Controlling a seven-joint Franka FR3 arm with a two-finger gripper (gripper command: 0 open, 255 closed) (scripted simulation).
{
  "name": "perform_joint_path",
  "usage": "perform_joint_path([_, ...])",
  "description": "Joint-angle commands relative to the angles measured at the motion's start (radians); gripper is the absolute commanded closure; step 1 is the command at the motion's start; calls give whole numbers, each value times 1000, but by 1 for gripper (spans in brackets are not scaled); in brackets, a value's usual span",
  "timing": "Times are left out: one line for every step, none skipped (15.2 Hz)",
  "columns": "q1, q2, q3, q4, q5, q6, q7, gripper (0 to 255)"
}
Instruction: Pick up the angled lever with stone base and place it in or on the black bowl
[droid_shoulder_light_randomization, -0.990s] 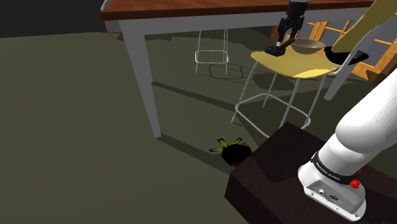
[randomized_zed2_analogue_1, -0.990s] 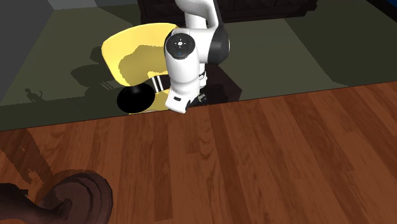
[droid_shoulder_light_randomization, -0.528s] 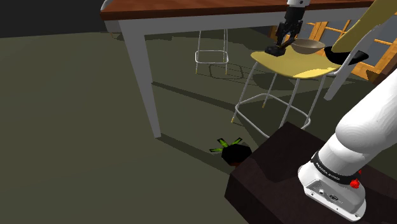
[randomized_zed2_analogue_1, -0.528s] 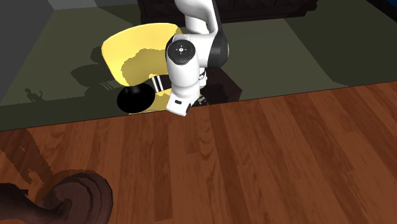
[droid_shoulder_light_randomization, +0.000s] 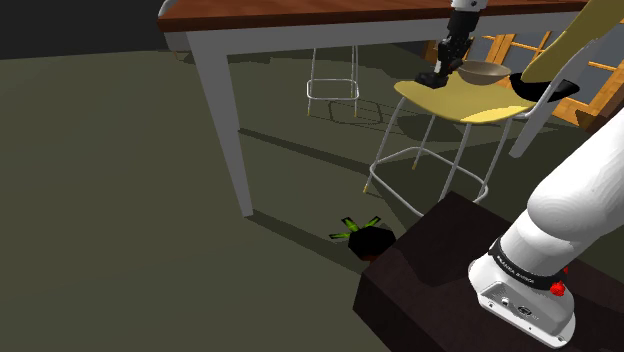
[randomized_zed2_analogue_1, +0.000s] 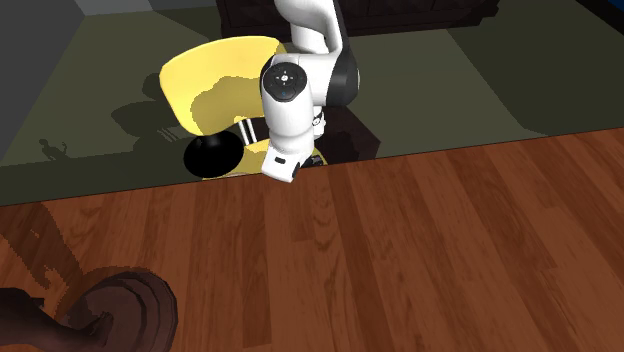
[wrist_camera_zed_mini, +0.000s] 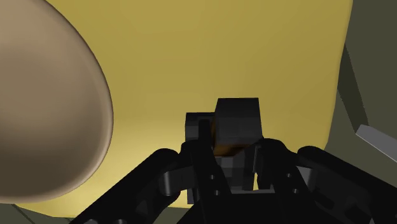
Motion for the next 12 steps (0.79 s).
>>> perform_joint_path([0, 2, 0, -1, 0, -1, 0, 255])
perform_joint_path([0, 3, 0, 0, 1, -1, 0, 255])
perform_joint_path([0, 3, 0, -1, 0, -1, 0, 255])
perform_joint_path([0, 3, 0, 0, 1, -1, 0, 255])
perform_joint_path([0, 2, 0, -1, 0, -1, 1, 255])
perform_joint_path([0, 2, 0, 12, 0, -14, 1, 255])
perform_joint_path([0, 1, 1, 25, 0, -28, 1, 255])
perform_joint_path([1, 2, 1, 39, 0, -41, 1, 255])
perform_joint_path([1, 2, 1, 52, 0, -55, 1, 255])
perform_joint_path([1, 3, 1, 66, 1, -68, 1, 255])
perform_joint_path([1, 4, 1, 81, 1, -82, 1, 255])
perform_joint_path([1, 5, 1, 95, 2, -95, 0, 255])
